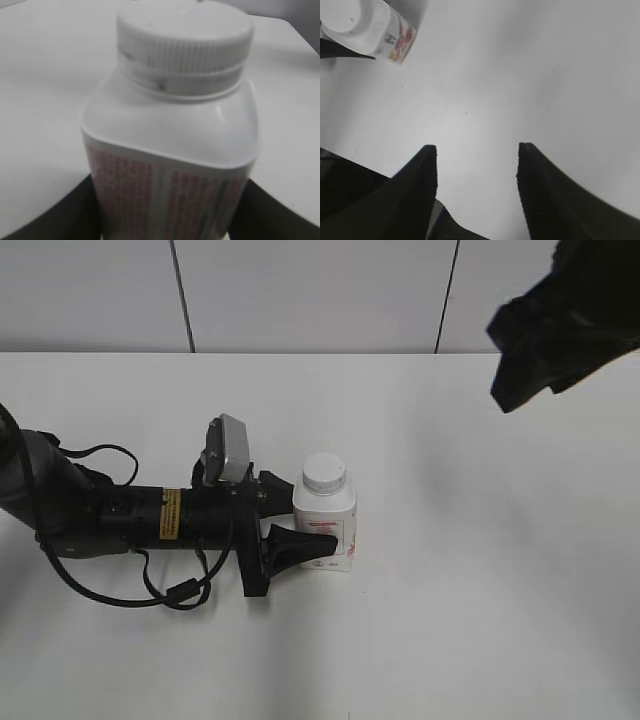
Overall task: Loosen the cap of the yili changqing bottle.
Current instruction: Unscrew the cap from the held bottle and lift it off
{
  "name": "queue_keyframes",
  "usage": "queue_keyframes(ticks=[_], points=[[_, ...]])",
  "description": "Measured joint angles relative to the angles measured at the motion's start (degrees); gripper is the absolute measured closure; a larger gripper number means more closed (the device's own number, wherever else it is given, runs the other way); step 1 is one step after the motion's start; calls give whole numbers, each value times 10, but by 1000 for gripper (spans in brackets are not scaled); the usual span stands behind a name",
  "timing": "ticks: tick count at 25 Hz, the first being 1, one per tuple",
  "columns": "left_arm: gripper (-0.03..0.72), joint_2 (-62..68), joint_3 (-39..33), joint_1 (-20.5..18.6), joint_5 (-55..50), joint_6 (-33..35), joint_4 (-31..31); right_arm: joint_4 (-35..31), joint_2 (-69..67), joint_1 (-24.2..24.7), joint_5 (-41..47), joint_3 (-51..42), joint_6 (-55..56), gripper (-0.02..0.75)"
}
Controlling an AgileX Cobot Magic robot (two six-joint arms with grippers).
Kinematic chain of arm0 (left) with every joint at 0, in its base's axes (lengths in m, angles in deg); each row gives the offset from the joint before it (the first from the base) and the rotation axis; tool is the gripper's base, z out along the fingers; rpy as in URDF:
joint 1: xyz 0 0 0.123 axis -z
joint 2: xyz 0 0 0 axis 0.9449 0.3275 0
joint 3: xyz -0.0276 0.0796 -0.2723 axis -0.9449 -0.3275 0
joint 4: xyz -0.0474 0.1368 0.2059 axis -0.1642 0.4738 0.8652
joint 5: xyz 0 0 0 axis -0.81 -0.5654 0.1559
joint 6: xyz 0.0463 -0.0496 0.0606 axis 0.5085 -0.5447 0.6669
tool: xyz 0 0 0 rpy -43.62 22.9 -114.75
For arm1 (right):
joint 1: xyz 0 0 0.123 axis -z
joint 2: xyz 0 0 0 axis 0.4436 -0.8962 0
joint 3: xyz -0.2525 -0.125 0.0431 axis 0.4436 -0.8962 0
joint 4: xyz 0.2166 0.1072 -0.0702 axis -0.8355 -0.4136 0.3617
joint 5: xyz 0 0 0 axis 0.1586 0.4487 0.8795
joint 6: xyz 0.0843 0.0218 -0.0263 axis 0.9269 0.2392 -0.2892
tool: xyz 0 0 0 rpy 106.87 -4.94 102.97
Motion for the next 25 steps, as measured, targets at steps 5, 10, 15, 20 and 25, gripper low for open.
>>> queue_keyframes(ticks=[5, 10, 15, 20, 25], points=[[267, 0, 0, 0, 0, 0, 0, -59, -63, -27, 0, 62, 22, 321], [267, 0, 0, 0, 1, 0, 0, -94, -116, -51, 0, 115, 24, 336], [267, 0, 0, 0, 1, 0, 0, -94, -154, -83, 0, 146, 23, 341], [267, 0, 0, 0, 1, 0, 0, -94, -188, -95, 0, 156, 27, 341], [267, 0, 0, 0, 1, 0, 0, -94, -221, -102, 1, 166, 42, 341]])
